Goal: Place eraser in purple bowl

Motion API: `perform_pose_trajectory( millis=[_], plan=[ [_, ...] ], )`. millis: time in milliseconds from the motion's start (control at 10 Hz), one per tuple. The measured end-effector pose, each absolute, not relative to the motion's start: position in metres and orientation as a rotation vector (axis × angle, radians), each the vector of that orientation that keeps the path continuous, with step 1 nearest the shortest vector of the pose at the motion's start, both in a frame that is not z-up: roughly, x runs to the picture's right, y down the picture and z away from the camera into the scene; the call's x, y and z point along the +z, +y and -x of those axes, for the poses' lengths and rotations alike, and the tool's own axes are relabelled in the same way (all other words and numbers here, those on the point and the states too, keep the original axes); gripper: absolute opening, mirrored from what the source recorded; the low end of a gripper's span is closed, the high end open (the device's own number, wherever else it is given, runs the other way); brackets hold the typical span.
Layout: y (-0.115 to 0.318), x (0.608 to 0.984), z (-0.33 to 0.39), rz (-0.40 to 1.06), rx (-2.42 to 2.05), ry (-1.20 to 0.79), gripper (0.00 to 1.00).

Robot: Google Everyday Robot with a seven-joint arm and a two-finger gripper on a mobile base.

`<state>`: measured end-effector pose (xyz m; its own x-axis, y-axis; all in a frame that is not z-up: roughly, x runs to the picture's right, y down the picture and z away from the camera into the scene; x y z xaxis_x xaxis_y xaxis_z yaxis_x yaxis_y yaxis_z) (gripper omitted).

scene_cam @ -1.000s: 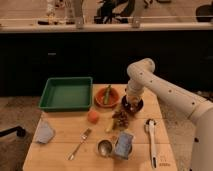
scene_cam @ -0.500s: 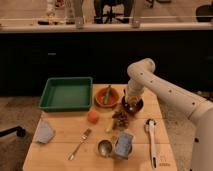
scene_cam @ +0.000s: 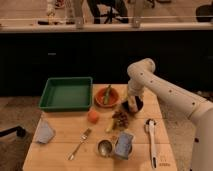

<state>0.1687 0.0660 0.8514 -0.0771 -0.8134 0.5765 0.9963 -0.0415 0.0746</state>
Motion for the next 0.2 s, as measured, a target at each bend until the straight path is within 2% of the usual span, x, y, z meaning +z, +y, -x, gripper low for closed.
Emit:
perform_pose_trajectory(
  millis=[200],
  plan=[
    [0.0665, 0.8517, -0.1686, 0.441, -1.578, -0.536, 0.76]
  ],
)
